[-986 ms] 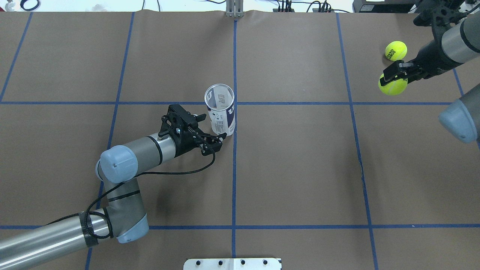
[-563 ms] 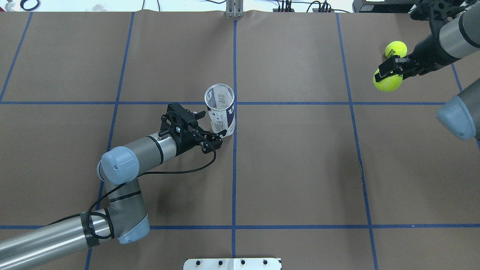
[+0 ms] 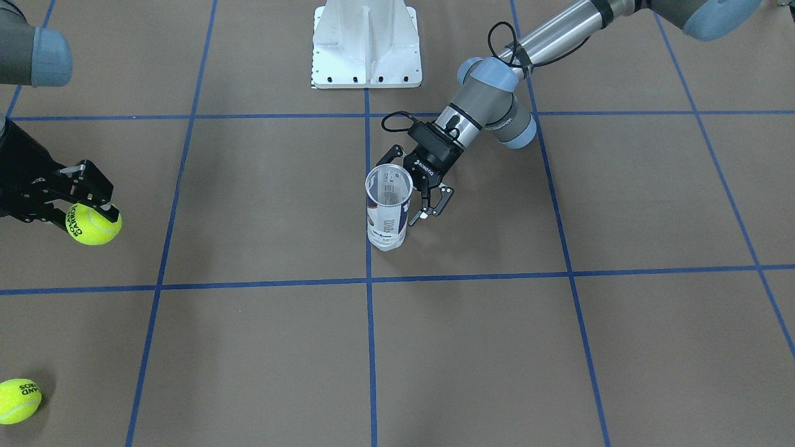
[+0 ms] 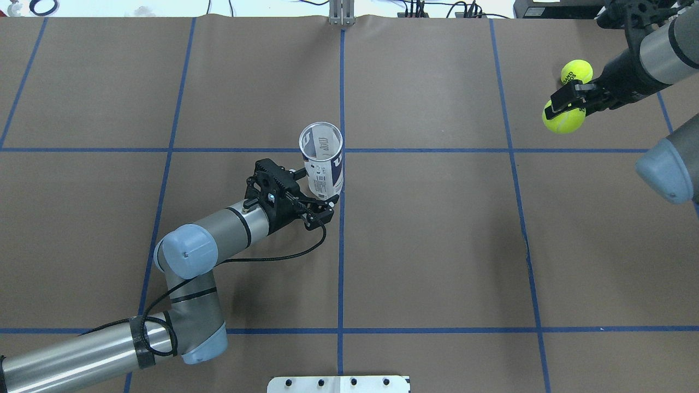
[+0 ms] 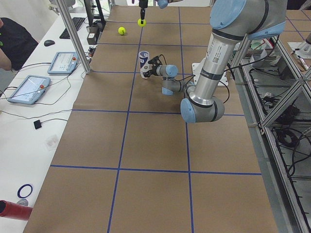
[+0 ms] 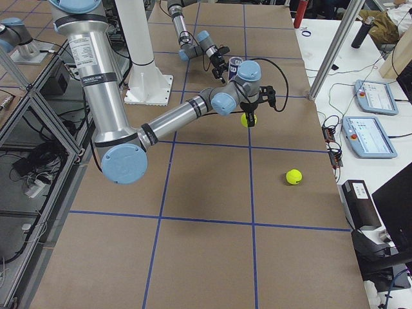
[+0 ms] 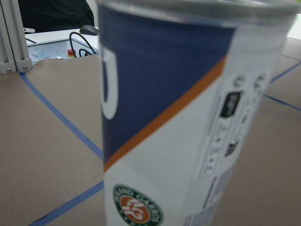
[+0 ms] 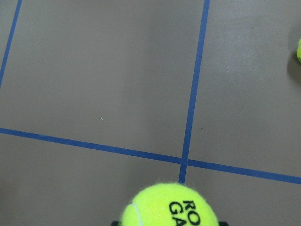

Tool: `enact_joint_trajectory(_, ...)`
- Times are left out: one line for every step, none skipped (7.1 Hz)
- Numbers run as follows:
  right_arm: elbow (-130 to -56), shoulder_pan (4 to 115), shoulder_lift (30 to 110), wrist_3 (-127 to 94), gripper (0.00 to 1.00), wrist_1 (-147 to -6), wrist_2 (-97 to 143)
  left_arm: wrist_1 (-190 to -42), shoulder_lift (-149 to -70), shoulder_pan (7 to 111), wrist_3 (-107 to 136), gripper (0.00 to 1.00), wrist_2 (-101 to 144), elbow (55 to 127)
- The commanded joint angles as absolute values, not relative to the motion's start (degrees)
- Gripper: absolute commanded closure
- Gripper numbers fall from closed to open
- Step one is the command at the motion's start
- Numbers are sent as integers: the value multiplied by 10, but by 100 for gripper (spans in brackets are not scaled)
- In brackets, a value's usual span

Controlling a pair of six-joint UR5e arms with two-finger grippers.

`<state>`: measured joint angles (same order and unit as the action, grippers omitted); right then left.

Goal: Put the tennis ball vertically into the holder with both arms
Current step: 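Lift the yellow ball with the right gripper while the left gripper grasps the can's side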

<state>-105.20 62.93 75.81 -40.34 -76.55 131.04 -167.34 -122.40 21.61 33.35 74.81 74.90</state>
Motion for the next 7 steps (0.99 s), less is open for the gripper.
enact_joint_trajectory(-1052, 629, 758, -403, 100, -766, 1310, -1673, -1241, 215, 334, 1, 743, 734)
enact_joint_trajectory(-1052, 629, 758, -403, 100, -766, 1310, -1674, -1241, 216, 333, 1, 731, 734)
enact_joint_trajectory(-1052, 629, 758, -403, 100, -766, 1310, -1673, -1241, 217, 332, 1, 730, 733)
enact_joint_trajectory(-1052, 629, 758, -403, 100, -766, 1310, -1674, -1241, 217, 333, 1, 730, 733)
enact_joint_trajectory(-1052, 629, 757, -403, 100, -766, 1310, -1674, -1241, 218, 332, 1, 726, 733)
enact_joint_trajectory(-1053, 629, 750, -403, 100, -767, 1310, -1673, -1241, 217, 332, 1, 722, 733)
enact_joint_trajectory(-1055, 628, 747, -403, 100, -767, 1311, -1673, -1241, 217, 333, 1, 722, 733)
